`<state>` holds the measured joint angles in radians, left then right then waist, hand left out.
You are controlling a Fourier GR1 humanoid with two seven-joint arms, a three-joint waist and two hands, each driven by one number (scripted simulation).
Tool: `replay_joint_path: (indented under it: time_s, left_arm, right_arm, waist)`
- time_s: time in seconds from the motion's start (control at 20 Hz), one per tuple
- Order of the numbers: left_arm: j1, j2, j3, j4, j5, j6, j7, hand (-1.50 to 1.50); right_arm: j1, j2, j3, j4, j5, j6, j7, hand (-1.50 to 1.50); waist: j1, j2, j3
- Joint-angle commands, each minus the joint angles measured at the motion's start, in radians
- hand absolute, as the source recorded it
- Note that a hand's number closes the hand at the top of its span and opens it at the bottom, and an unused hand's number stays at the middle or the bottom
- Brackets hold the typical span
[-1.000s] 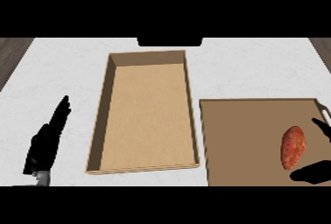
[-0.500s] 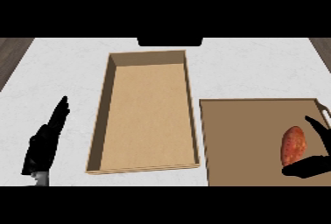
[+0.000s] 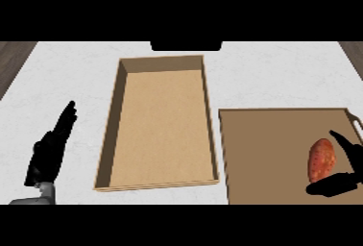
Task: Pick the sweet potato from the tray and place it in the cardboard box
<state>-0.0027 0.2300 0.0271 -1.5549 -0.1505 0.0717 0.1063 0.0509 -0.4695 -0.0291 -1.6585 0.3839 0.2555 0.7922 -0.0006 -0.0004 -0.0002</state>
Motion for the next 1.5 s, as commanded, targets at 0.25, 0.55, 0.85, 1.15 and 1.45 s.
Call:
replay_joint_path:
  time_s: [0.25,0.55,0.85,1.15,1.45]
  left_arm:
    - [-0.006,-0.046,0.011,0.085,-0.040,-0.010,-0.084,0.00]
    - [0.015,-0.029,0.025,-0.003,-0.030,-0.028,-0.027,0.00]
    - [0.024,-0.046,0.012,-0.049,-0.037,-0.026,0.037,0.00]
    - [0.048,-0.044,0.033,-0.007,-0.040,-0.010,-0.026,0.00]
    - [0.027,-0.054,0.012,-0.070,-0.060,0.001,0.041,0.00]
  right_arm:
    - [-0.021,0.070,-0.046,0.062,0.034,0.065,-0.049,1.50]
    - [0.018,0.038,-0.004,0.039,0.239,-0.064,-0.109,1.50]
    - [0.077,0.157,0.157,-0.130,0.449,-0.169,0.036,1.50]
    - [0.273,0.284,0.530,-0.344,0.842,-0.214,0.298,1.50]
    - [0.297,0.407,0.781,-0.394,1.211,-0.159,0.487,1.50]
  waist:
    - [-0.001,0.000,0.000]
    - [-0.001,-0.001,0.000]
    - [-0.003,-0.003,-0.001]
    - [-0.021,-0.012,-0.004]
    - [-0.009,-0.007,-0.002]
